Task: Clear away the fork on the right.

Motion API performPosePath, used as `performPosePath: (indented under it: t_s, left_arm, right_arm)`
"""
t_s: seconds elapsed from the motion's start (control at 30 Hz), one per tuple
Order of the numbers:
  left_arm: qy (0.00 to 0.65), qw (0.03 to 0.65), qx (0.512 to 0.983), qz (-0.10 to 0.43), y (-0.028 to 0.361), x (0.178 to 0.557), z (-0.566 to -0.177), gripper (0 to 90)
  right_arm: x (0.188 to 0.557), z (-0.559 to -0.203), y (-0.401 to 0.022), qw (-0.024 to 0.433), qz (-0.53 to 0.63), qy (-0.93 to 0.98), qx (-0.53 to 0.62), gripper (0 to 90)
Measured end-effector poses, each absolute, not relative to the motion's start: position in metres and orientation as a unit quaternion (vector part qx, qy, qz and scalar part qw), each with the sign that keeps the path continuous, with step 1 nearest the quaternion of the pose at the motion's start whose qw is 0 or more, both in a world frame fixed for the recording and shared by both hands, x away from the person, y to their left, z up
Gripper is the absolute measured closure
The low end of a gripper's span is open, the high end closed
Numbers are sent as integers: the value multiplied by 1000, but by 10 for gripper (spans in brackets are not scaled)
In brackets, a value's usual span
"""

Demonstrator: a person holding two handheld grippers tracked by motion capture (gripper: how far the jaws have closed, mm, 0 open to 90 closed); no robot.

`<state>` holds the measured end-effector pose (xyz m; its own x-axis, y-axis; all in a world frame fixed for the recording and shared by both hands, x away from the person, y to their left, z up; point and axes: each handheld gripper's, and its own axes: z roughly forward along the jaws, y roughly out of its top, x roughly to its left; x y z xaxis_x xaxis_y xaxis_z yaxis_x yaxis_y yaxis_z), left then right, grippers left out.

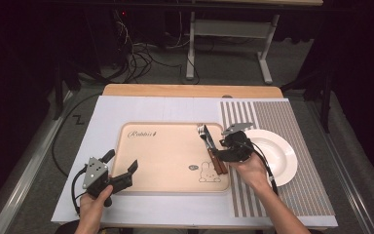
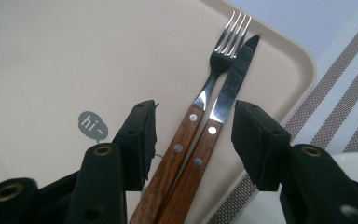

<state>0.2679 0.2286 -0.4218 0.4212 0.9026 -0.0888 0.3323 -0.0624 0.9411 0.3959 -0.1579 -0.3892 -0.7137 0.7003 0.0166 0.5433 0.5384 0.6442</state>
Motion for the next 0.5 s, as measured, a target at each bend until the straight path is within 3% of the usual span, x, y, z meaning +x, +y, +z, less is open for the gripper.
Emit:
performPosePath:
  t_s: [0.5]
  left_arm:
    - [459,508,673,281,229,268,-422,139]
  right_arm:
    - [385,-385,-183,133,345,853,368,502]
